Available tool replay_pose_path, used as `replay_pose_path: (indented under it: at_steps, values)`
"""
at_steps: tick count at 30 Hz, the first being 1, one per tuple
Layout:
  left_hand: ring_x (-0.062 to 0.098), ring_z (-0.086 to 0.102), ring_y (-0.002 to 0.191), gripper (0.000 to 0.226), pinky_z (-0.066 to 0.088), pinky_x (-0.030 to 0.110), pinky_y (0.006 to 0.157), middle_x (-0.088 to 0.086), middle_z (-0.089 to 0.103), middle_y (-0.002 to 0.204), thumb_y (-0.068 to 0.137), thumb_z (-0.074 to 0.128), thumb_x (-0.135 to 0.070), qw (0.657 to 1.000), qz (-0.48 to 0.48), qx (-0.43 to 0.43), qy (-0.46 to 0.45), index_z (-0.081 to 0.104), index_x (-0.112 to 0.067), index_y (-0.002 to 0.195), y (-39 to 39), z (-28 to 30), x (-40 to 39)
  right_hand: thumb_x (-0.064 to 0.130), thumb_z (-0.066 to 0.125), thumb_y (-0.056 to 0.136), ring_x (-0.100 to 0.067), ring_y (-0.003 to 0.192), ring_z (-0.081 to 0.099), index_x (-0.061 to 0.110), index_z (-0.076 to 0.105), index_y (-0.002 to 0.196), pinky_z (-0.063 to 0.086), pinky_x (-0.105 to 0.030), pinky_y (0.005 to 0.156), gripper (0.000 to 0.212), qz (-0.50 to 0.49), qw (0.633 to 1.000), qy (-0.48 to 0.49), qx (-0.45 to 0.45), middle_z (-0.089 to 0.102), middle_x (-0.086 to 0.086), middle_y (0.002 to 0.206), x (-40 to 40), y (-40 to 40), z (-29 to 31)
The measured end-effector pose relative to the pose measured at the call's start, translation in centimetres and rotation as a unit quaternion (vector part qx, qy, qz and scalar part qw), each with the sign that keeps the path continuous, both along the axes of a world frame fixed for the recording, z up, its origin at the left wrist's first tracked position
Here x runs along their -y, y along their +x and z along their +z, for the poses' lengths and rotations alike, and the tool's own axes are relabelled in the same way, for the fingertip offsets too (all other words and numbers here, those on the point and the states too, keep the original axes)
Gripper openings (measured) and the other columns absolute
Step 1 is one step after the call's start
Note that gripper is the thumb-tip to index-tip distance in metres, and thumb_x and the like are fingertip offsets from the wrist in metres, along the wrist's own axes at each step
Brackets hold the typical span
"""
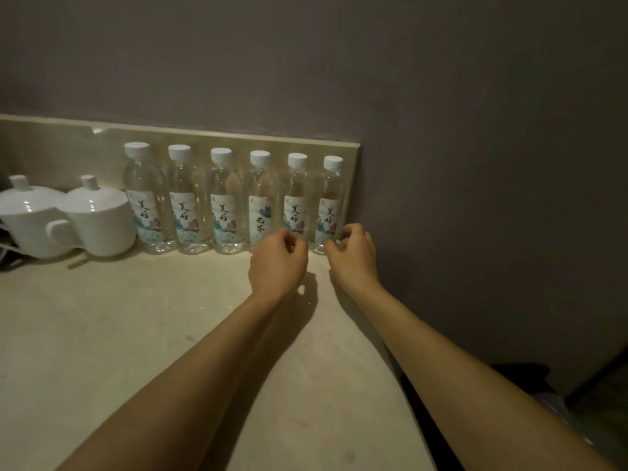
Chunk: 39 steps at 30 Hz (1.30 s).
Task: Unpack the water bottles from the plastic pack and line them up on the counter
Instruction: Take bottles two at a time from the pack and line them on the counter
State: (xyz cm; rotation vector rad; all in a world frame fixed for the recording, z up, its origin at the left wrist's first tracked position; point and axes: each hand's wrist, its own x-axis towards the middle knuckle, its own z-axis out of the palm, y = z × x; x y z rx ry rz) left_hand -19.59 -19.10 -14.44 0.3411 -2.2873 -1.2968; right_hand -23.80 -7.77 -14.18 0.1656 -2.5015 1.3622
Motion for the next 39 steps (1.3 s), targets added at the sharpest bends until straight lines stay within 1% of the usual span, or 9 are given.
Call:
replay_pose_path:
  at_steps: [6, 12, 15, 18, 21, 24, 29, 33, 39]
  values:
    - [0.027, 0.071, 0.075, 0.039, 0.058, 0.050, 0.079, 0.006, 0.072, 0.075, 0.101, 0.044, -0.037, 0.996, -0.037, -0.026, 0.079, 0.068, -0.010, 0.084, 1.5, 1.2, -3.6, 0.027, 0.061, 0.089, -0.022, 0.095, 0.058, 0.012, 0.056, 0.116, 0.045, -0.030, 0.079, 0.031, -0.012, 1.000, -0.002, -0.021, 0.061, -0.007, 0.100, -3.7, 1.8, 1.1]
    - [0.027, 0.071, 0.077, 0.045, 0.058, 0.052, 0.080, 0.008, 0.071, 0.077, 0.103, 0.038, -0.039, 0.992, -0.070, -0.067, 0.079, 0.067, -0.012, 0.082, 3.2, 3.5, -8.9, 0.030, 0.060, 0.090, -0.013, 0.082, 0.057, 0.016, 0.059, 0.112, 0.039, -0.021, 0.064, 0.026, -0.030, 0.996, -0.020, -0.079, 0.061, 0.000, 0.091, -9.1, 3.5, 2.8]
    - [0.024, 0.071, 0.074, 0.045, 0.058, 0.052, 0.081, 0.004, 0.071, 0.074, 0.104, 0.036, -0.043, 0.988, -0.074, -0.085, 0.105, 0.065, -0.017, 0.080, 4.1, 4.4, -13.2, 0.031, 0.060, 0.089, -0.016, 0.082, 0.058, 0.018, 0.062, 0.102, 0.041, -0.025, 0.070, 0.019, -0.065, 0.990, -0.023, -0.122, 0.064, 0.001, 0.087, -13.0, 4.7, 3.6]
    - [0.026, 0.071, 0.077, 0.045, 0.058, 0.051, 0.082, 0.005, 0.072, 0.076, 0.104, 0.034, -0.043, 0.988, -0.068, -0.098, 0.103, 0.065, -0.019, 0.083, 4.9, 5.0, -18.2, 0.031, 0.058, 0.090, -0.014, 0.076, 0.058, 0.022, 0.059, 0.088, 0.037, -0.023, 0.066, 0.009, -0.086, 0.982, -0.044, -0.160, 0.062, 0.007, 0.078, -18.0, 6.2, 4.0]
    - [0.030, 0.071, 0.085, 0.044, 0.056, 0.052, 0.087, 0.005, 0.073, 0.079, 0.103, 0.035, -0.043, 0.987, -0.052, -0.095, 0.116, 0.067, -0.019, 0.087, 5.2, 5.3, -23.6, 0.027, 0.059, 0.091, -0.012, 0.065, 0.053, 0.023, 0.053, 0.074, 0.031, -0.023, 0.060, 0.018, -0.105, 0.972, -0.065, -0.202, 0.056, 0.012, 0.064, -24.0, 7.4, 4.2]
    - [0.023, 0.070, 0.080, 0.041, 0.057, 0.049, 0.086, 0.002, 0.072, 0.080, 0.103, 0.035, -0.041, 0.987, -0.049, -0.103, 0.111, 0.067, -0.019, 0.088, 5.9, 4.8, -29.6, 0.024, 0.057, 0.092, -0.005, 0.054, 0.047, 0.023, 0.046, 0.066, 0.027, -0.023, 0.055, 0.028, -0.116, 0.965, -0.092, -0.215, 0.051, 0.012, 0.054, -29.9, 8.3, 4.0]
    - [0.027, 0.069, 0.085, 0.042, 0.056, 0.046, 0.086, 0.004, 0.073, 0.083, 0.101, 0.037, -0.040, 0.990, -0.076, -0.048, 0.110, 0.069, -0.017, 0.086, 6.3, 2.0, -38.4, 0.023, 0.056, 0.090, -0.008, 0.053, 0.049, 0.022, 0.048, 0.064, 0.034, -0.026, 0.051, 0.027, -0.115, 0.977, -0.091, -0.158, 0.054, 0.008, 0.055, -38.7, 9.1, 1.8]
    - [0.032, 0.069, 0.087, 0.041, 0.056, 0.045, 0.084, 0.009, 0.074, 0.085, 0.096, 0.039, -0.042, 0.990, -0.103, 0.001, 0.091, 0.069, -0.015, 0.085, 5.1, -0.5, -44.0, 0.018, 0.057, 0.089, -0.015, 0.055, 0.053, 0.019, 0.051, 0.064, 0.039, -0.028, 0.056, 0.026, -0.117, 0.980, -0.123, -0.099, 0.058, 0.000, 0.056, -45.2, 7.7, -0.9]
    - [0.022, 0.068, 0.074, 0.038, 0.057, 0.046, 0.078, 0.005, 0.072, 0.076, 0.098, 0.042, -0.038, 0.985, -0.139, 0.062, 0.083, 0.068, -0.014, 0.082, 0.4, -5.9, -50.7, 0.020, 0.057, 0.088, -0.012, 0.051, 0.051, 0.015, 0.055, 0.067, 0.040, -0.028, 0.053, 0.022, -0.165, 0.977, -0.134, 0.002, 0.056, 0.001, 0.055, -52.6, 4.6, -7.4]
